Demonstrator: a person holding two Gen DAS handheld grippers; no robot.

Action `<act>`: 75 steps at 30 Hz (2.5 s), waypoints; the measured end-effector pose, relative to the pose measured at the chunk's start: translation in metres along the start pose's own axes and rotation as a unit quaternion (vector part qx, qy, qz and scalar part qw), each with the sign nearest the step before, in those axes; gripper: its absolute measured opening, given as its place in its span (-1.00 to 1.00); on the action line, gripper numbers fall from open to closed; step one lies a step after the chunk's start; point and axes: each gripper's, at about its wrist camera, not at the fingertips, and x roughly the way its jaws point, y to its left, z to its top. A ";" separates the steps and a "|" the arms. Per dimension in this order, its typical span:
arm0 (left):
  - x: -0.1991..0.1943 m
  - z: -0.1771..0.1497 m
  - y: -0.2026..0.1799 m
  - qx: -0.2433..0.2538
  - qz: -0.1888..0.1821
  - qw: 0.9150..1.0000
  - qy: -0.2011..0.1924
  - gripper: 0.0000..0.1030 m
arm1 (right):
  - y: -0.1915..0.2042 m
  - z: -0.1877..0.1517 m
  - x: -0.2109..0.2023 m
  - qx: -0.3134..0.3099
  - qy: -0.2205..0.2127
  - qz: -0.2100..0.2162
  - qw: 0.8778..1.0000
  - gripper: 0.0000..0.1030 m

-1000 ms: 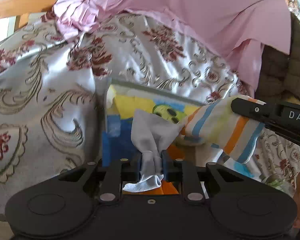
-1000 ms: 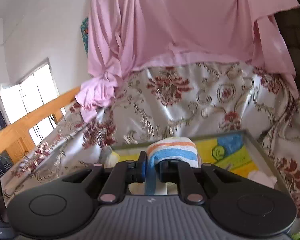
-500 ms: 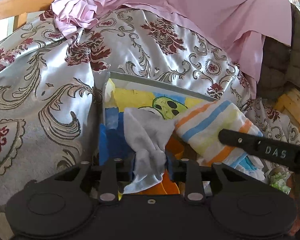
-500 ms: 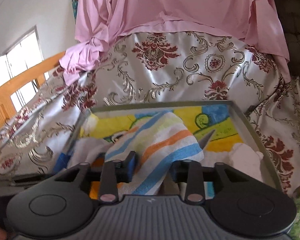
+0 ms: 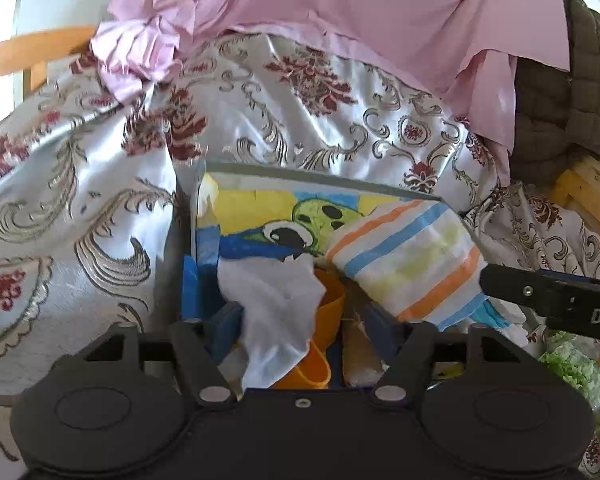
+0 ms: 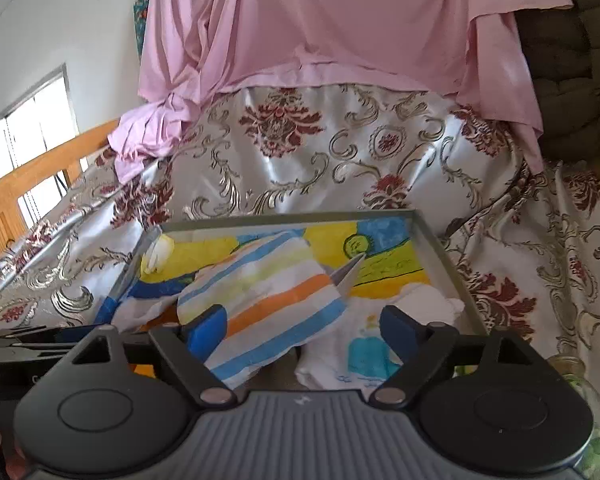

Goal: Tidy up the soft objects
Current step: 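Lower the sock and striped cloth into the tray and open both tools, then move both tools back over the pile beside the tissue box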

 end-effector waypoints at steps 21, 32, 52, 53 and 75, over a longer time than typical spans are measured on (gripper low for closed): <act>-0.128 -0.023 -0.059 0.029 0.055 0.991 -0.122 0.99 | -0.034 -0.039 -0.127 0.019 -0.046 -0.037 0.998 1.00; -0.195 -0.079 -0.100 0.069 0.046 0.989 -0.126 0.99 | -0.043 -0.082 -0.202 0.020 -0.069 -0.068 0.995 1.00; -0.209 -0.147 -0.101 0.053 0.099 0.993 -0.045 0.99 | -0.038 -0.132 -0.215 0.047 0.043 -0.105 0.992 1.00; -0.207 -0.147 -0.101 0.051 0.103 0.993 -0.040 0.99 | -0.038 -0.134 -0.213 0.046 0.051 -0.106 0.992 1.00; -0.191 -0.143 -0.078 -0.016 0.162 0.987 -0.003 0.99 | -0.017 -0.137 -0.194 0.010 0.091 -0.040 0.995 1.00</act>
